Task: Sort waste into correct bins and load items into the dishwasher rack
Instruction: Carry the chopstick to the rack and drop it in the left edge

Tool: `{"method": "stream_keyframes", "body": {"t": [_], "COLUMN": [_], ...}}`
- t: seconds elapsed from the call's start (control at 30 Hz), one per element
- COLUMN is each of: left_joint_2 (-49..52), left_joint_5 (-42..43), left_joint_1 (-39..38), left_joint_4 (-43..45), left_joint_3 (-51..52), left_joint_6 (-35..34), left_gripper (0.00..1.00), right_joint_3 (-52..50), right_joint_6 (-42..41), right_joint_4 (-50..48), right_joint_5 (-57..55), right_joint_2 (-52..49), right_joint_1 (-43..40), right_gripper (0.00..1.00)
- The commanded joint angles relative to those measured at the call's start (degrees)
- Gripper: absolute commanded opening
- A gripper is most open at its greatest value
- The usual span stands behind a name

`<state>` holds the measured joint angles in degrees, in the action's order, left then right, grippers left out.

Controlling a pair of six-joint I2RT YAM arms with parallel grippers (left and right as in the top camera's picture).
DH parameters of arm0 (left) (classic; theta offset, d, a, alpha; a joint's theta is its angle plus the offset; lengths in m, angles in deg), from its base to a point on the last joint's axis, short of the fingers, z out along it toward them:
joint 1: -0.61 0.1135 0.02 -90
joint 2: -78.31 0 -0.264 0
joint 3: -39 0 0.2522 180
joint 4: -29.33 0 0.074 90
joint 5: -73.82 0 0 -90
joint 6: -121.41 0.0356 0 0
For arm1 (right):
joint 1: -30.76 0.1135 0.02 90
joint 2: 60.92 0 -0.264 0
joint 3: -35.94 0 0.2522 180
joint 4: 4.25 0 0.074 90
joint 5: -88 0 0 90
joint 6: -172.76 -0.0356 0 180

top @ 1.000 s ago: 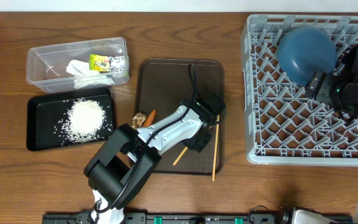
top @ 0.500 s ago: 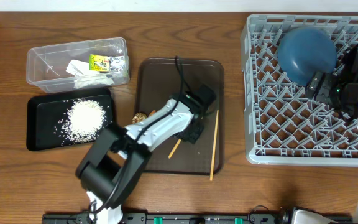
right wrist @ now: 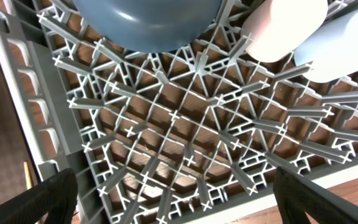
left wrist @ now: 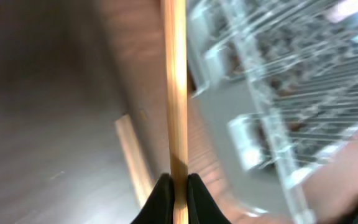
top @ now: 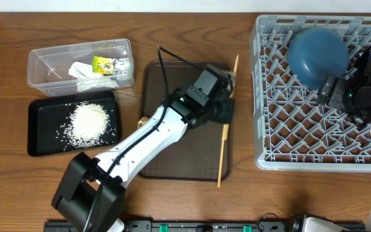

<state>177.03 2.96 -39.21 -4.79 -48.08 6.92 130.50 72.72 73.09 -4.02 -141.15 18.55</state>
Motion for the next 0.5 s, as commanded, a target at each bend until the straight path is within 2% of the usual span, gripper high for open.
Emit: {"method": "stream_keyframes", "body": {"t": [0.0, 0.2, 0.47], "left_joint_2": [-0.6, 0.5, 5.0], "left_joint_5": [5.9, 5.0, 2.1], "left_joint_1": [-1.1, -3.8, -6.1], "left_joint_4": [4.8, 15.7, 22.8], "left_joint_3": [-1.1, -1.1, -1.1], "left_joint_6": [-11.6, -18.3, -23.1], "left_gripper": [0.06, 0.09, 0.10], "right_joint_3": [0.0, 0.0, 0.0], "right_joint_6": [0.7, 0.7, 0.7], "right_joint_4": [0.1, 0.1, 0.1], "right_joint_5": [-1.0, -1.0, -1.0], "right_joint_2": [-0.5, -0.5, -0.5], "right_joint_1": [-0.3, -0.3, -0.3], "right_gripper": [0.94, 0.94, 0.94]}}
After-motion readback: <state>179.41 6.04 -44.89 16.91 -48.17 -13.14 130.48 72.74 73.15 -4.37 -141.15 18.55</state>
